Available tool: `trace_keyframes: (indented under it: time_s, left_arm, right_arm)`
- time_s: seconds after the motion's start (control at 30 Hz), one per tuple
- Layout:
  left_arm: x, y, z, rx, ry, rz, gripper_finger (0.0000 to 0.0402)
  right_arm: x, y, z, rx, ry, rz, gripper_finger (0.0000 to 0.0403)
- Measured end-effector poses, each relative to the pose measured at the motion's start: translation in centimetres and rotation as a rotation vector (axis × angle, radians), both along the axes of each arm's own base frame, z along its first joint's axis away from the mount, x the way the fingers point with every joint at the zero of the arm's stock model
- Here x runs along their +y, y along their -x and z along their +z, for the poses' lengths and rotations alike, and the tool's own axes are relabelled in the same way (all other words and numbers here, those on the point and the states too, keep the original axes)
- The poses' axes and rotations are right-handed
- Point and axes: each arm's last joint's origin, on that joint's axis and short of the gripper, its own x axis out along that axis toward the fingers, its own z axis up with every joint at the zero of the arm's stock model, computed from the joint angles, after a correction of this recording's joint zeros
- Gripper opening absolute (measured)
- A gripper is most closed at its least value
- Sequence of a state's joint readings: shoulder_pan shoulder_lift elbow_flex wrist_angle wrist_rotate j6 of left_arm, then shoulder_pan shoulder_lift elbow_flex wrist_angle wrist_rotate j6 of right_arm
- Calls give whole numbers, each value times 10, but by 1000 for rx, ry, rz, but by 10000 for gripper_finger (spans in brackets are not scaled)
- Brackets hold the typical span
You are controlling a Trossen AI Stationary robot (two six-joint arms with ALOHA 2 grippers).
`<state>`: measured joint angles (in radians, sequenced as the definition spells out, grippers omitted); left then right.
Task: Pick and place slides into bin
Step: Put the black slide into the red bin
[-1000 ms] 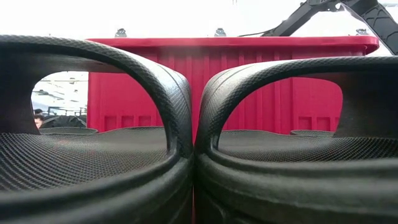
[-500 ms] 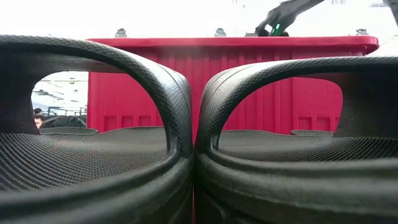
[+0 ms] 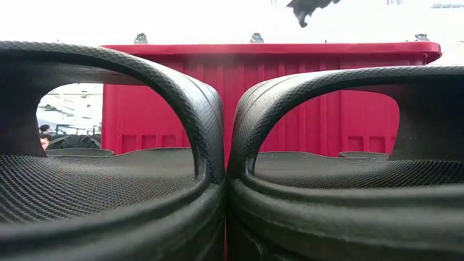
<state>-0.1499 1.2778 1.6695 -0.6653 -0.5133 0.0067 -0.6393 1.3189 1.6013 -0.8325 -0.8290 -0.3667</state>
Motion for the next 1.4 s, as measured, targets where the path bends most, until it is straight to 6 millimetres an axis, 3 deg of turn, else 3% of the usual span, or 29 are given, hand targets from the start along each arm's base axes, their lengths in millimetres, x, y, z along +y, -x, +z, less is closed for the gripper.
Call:
trace_keyframes:
  time_s: [0.13,0.33,0.57,0.7,0.9,1.13,1.3,1.4]
  left_arm:
    - [-2,-1,0,4,-1,-75,26]
    - [-3,-1,0,9,-2,-124,26]
    - [-6,0,0,23,-7,-218,26]
    - [-8,1,-3,58,-8,-301,26]
    - [-11,2,-6,103,-34,-435,4]
    - [-12,1,-5,90,-10,-434,1]
    - [-23,-5,4,-62,-32,-498,0]
    - [-34,-18,-2,-220,-30,-566,0]
  right_arm:
    - [34,-1,-2,-82,-68,72,1]
    - [82,-5,-35,-237,-200,9,0]
    - [118,17,-70,-332,-312,-162,0]
    - [135,29,-66,-369,-333,-179,0]
    - [155,33,-62,-401,-324,-117,0]
    - [164,37,-61,-398,-332,-68,0]
    - [168,51,-59,-391,-307,-24,0]
    - [166,66,-60,-359,-282,-13,0]
